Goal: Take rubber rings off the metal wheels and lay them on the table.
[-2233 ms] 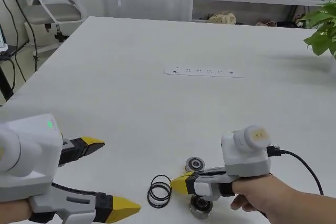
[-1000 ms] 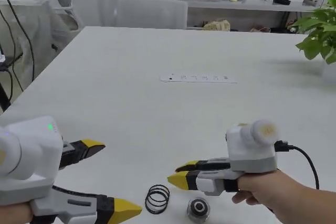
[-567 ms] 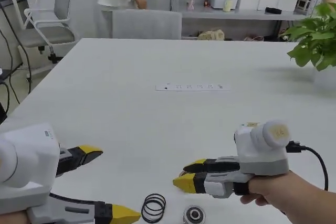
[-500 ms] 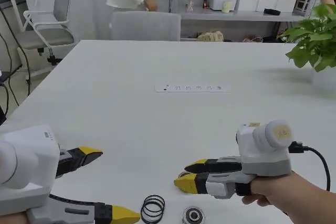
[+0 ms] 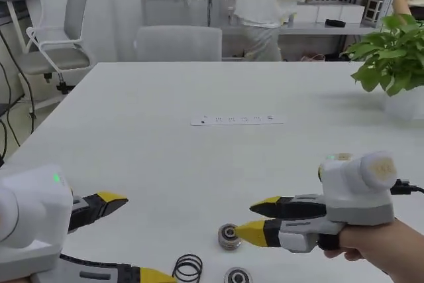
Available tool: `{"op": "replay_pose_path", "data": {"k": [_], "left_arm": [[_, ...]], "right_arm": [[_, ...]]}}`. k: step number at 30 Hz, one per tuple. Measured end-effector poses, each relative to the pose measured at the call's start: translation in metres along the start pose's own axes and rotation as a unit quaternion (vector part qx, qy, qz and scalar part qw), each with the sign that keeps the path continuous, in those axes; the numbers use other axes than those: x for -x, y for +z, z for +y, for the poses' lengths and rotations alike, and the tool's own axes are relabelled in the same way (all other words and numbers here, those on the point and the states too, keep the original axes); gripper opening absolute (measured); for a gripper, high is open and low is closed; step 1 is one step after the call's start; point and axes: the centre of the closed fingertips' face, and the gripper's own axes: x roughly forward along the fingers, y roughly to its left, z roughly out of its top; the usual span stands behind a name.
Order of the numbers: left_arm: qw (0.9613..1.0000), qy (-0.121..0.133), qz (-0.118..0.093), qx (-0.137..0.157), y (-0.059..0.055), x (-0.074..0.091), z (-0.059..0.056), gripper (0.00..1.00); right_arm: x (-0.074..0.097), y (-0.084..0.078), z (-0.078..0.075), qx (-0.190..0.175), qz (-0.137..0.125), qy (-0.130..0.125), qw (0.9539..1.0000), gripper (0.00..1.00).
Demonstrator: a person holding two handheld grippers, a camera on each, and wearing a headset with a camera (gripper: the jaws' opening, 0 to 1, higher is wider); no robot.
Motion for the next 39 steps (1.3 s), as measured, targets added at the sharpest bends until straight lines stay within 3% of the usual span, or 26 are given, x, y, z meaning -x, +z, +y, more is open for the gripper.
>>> {"op": "replay_pose_path", "data": {"k": [11, 25, 39], "left_arm": [[0.9999, 0.01, -0.004, 0.004, 0.001, 0.006, -0.004, 0.84], [0.9998, 0.018, -0.007, 0.009, 0.001, 0.008, -0.007, 0.84], [0.9996, 0.022, 0.002, 0.019, -0.011, 0.01, -0.008, 0.85]], "right_arm": [[0.027, 0.0, 0.006, 0.03, -0.002, -0.011, 0.9995, 0.45], [0.048, -0.013, 0.014, 0.075, 0.022, -0.022, 0.9967, 0.55], [0.064, -0.028, 0.016, 0.086, 0.032, -0.039, 0.995, 0.63]]}}
